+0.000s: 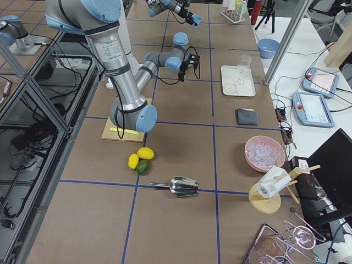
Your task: Pour ice into bowl
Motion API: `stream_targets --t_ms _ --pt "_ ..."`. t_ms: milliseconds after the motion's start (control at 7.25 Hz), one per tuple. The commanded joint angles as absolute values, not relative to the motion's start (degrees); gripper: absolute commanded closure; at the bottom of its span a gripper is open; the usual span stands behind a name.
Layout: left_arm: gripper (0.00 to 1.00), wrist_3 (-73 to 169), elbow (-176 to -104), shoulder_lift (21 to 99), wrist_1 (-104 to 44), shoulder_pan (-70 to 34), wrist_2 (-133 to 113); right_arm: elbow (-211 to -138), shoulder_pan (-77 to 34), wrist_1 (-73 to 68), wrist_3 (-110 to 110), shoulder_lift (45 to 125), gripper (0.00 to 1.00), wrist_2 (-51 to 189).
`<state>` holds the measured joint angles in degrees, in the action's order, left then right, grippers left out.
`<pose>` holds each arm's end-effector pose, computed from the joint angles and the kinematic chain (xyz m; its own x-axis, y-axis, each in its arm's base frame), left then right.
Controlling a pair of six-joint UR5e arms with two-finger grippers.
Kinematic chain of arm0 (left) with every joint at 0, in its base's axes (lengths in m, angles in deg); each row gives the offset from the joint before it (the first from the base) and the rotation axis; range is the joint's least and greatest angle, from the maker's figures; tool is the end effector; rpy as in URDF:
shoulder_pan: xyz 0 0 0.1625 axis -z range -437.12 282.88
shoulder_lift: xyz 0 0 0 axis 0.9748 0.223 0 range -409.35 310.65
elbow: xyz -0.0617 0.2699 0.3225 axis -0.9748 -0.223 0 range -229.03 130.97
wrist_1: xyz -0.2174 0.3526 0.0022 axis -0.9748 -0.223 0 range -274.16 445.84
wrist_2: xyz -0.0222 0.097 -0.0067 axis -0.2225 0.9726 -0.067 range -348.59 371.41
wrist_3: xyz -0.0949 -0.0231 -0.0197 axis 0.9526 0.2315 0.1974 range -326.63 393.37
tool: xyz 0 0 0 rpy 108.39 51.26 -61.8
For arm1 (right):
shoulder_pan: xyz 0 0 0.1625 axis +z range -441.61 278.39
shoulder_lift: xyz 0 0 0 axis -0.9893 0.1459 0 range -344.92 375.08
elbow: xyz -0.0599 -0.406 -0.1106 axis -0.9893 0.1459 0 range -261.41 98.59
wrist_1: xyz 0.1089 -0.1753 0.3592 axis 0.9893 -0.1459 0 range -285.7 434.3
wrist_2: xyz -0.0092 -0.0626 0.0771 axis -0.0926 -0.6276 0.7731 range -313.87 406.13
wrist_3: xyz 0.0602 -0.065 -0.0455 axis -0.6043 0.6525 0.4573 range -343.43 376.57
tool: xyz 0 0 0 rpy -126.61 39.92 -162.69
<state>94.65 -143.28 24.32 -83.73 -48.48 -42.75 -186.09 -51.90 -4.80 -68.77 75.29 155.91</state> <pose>0.2390 -0.3487 0.5913 0.7094 0.0564 -0.7025 0.5956 0.4849 0.6404 -0.4933 -0.3962 0.2277 0.5103 0.2029 0.8357 -0.1836 0.9751 -0.1247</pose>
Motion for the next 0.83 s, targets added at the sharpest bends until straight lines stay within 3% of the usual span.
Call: stream_targets --t_ms 0,690 --pt "1.0 98.2 -140.2 24.7 -84.1 -49.5 -37.7 -186.2 -52.0 -4.8 -68.9 75.2 0.0 155.9" --pt "1.0 101.7 -134.9 28.9 -83.6 -56.2 -31.4 -186.2 -52.0 -4.8 -68.9 74.7 0.0 155.9"
